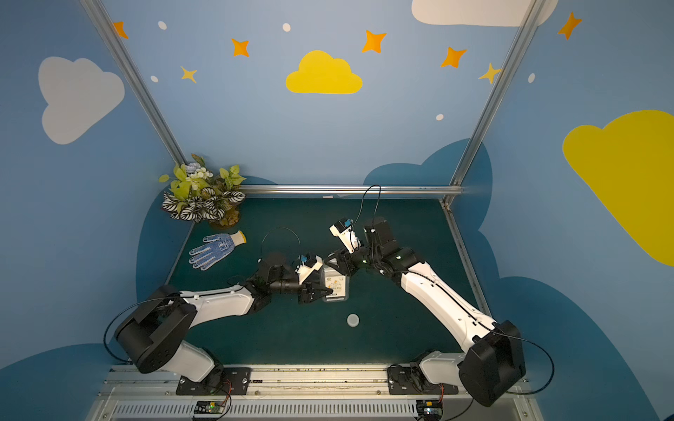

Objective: Screw on the bottle caps
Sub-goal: Screw the bottle cap onto the plastic bottle.

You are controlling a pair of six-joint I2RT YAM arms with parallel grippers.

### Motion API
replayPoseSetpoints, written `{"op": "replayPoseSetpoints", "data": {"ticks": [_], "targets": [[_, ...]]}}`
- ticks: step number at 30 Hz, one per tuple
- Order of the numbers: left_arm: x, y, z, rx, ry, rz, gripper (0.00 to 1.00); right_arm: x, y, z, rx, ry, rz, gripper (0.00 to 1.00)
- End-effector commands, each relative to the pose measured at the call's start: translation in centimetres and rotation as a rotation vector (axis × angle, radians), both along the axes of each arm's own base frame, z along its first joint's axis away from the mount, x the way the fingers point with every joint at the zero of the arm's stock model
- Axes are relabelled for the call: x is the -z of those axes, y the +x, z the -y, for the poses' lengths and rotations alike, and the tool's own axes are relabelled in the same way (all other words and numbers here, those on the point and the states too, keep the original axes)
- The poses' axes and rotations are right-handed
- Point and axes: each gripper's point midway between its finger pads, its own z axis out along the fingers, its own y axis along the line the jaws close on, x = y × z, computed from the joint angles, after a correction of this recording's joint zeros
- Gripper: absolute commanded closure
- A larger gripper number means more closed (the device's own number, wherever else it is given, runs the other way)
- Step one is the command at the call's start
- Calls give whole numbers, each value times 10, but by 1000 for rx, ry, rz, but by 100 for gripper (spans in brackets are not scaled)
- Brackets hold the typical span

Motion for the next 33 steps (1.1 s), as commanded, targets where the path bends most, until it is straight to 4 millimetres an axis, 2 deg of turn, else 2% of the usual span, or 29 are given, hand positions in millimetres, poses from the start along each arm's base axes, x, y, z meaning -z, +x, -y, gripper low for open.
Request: {"op": "replayPoseSetpoints", "data": {"ticks": [1,6,10,14,25,28,31,33], "targets": [[-12,3,0,-1,-24,41,98,-3,-3,-3,-15,-6,4,67],[-11,5,-2,-12,-21,46,98,3,-5,-5,-1,-45,13,79],[-12,7,-3,-26,-20,56,98,7,0,-3,47,-90,32,88],[-12,9,-6,-54,-15,73,98,8,5,-2,119,-132,57,100],[-14,14,-10,-99,-9,102,98,2,7,-2,286,-227,114,100],[-15,14,-10,-96,-10,99,98,-3,3,-3,270,-213,115,91],[-15,12,-9,-83,-14,94,98,-9,-3,-3,234,-206,134,69],[-15,11,-8,-73,-17,90,98,-14,-3,0,238,-200,150,59]]}}
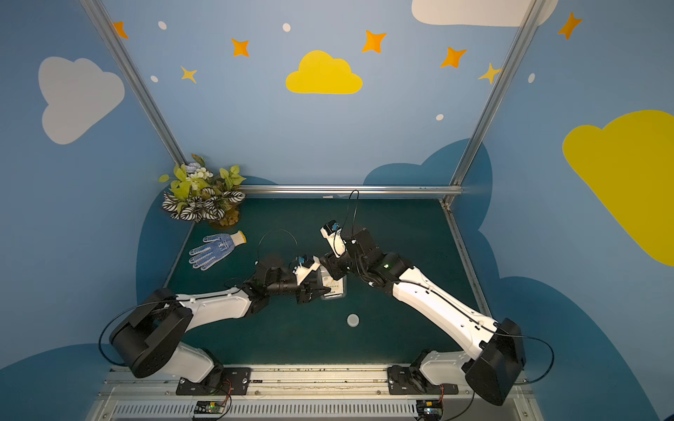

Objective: Screw on the bottle caps
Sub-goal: Screw the bottle cap onto the plastic bottle.

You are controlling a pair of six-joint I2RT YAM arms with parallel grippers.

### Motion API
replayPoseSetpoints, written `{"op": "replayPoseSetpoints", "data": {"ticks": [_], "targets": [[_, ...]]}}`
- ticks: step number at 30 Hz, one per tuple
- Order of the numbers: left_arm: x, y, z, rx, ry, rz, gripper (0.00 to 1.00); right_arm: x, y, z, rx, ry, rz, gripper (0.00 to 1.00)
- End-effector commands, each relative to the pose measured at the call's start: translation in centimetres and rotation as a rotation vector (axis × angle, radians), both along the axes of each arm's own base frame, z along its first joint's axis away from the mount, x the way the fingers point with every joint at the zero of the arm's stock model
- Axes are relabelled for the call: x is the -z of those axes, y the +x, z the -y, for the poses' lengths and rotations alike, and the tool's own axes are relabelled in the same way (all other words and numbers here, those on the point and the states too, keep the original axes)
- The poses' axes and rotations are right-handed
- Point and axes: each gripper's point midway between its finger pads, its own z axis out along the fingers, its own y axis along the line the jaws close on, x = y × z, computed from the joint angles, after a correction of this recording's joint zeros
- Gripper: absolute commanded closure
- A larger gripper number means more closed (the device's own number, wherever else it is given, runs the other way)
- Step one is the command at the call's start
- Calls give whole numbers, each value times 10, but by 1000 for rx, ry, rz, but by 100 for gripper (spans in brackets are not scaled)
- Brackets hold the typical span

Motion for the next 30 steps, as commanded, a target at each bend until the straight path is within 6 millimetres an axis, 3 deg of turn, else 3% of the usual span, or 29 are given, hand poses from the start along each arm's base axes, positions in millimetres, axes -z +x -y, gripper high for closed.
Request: {"op": "replayPoseSetpoints", "data": {"ticks": [1,5,14,20,30], "targets": [[-16,3,1,-3,-34,39,98,-14,-5,11,4,-11,34,55],[-18,1,2,16,-42,33,98,-28,-9,14,-65,48,55,46],[-20,-6,5,59,-61,17,98,-49,-10,19,-190,196,4,44],[-22,-8,4,67,-67,17,98,-42,-18,8,-287,238,-56,44],[-24,-9,3,71,-72,19,98,-18,-9,2,-295,191,-94,48]]}}
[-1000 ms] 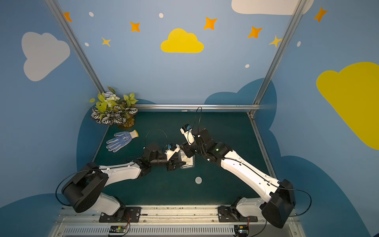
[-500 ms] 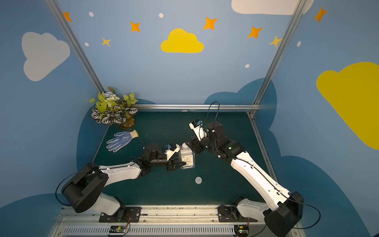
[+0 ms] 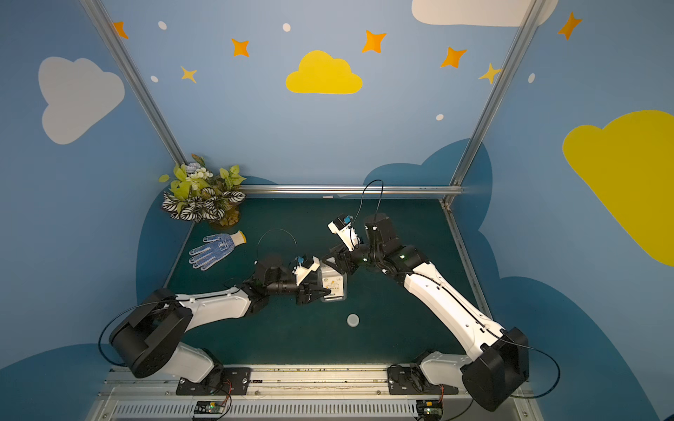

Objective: Screw on the bottle caps
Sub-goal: Screw the bottle cap onto the plastic bottle.

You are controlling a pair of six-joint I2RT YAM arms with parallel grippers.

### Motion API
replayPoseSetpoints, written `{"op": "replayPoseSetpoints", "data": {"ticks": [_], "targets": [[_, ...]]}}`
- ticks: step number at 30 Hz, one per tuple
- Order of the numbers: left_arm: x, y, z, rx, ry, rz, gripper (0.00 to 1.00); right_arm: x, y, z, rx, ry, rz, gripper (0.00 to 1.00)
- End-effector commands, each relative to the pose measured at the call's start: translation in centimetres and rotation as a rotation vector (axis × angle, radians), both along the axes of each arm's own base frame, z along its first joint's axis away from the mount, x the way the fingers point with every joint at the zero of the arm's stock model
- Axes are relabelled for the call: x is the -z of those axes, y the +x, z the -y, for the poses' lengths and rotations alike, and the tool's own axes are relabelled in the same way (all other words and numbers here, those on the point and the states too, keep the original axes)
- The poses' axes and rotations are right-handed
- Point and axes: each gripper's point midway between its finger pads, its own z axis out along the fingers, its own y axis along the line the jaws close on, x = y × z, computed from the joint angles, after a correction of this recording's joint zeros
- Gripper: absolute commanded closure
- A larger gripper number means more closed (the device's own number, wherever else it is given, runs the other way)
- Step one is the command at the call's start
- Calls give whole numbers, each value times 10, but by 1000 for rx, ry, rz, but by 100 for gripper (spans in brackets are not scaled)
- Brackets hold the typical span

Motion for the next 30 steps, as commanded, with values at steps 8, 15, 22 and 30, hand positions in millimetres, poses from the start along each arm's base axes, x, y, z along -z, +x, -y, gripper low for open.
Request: {"op": "replayPoseSetpoints", "data": {"ticks": [8,15,22,30], "targets": [[-20,0,0,11,-45,51,98,18,3,-5,-41,-48,-47,53],[-19,0,1,17,-44,46,98,16,6,-4,-22,-41,-28,51],[-18,-1,1,22,-44,40,98,8,13,-4,4,-27,2,45],[-18,0,1,21,-40,40,98,-3,20,-5,27,-9,20,45]]}}
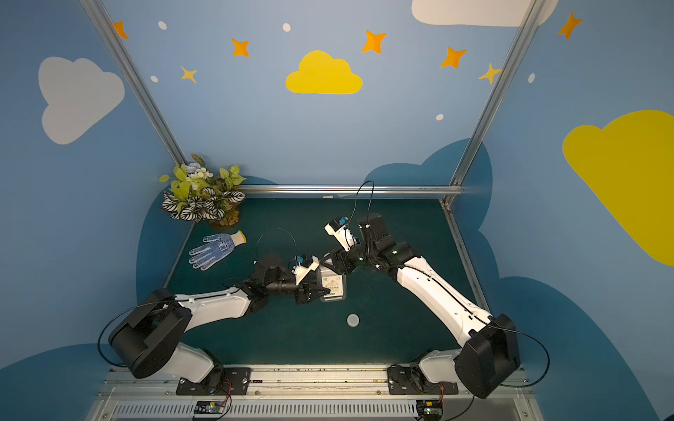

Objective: Screw on the bottle caps
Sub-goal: Screw the bottle cap onto the plastic bottle.

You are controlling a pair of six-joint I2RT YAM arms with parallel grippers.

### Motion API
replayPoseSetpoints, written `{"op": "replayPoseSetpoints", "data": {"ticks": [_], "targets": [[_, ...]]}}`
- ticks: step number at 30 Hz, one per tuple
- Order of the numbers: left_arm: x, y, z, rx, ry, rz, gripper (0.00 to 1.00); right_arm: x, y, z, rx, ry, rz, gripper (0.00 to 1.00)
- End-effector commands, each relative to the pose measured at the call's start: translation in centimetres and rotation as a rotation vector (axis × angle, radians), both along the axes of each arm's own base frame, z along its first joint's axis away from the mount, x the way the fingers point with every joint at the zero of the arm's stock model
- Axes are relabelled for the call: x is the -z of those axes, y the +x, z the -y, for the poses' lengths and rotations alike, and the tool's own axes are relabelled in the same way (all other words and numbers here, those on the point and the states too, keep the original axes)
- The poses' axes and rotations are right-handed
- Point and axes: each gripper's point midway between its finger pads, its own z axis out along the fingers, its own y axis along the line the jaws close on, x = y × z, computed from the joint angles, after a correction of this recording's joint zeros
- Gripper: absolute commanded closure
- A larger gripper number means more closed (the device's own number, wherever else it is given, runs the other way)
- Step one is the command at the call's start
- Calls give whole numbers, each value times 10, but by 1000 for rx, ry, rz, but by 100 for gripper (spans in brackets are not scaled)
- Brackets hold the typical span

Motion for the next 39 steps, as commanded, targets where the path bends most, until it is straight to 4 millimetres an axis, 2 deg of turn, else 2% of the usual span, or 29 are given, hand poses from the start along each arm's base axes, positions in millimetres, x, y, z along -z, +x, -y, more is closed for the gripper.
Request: {"op": "replayPoseSetpoints", "data": {"ticks": [1,10,14,17,24,31,39], "targets": [[-16,0,3,23,-36,45,98,-23,10,-1,25,36,58,45],[-16,0,2,20,-33,45,98,-24,12,-4,24,50,52,49],[-15,1,2,17,-30,44,98,-20,12,-4,22,45,42,57],[-15,2,1,8,-28,49,98,-17,11,-4,19,44,32,67],[-14,6,-1,-24,-18,61,98,-3,4,-5,34,7,9,75],[-18,14,-8,-96,-18,109,98,23,5,-8,179,-123,36,100],[-22,21,-17,-175,-19,155,98,34,11,-5,433,-211,96,100]]}}
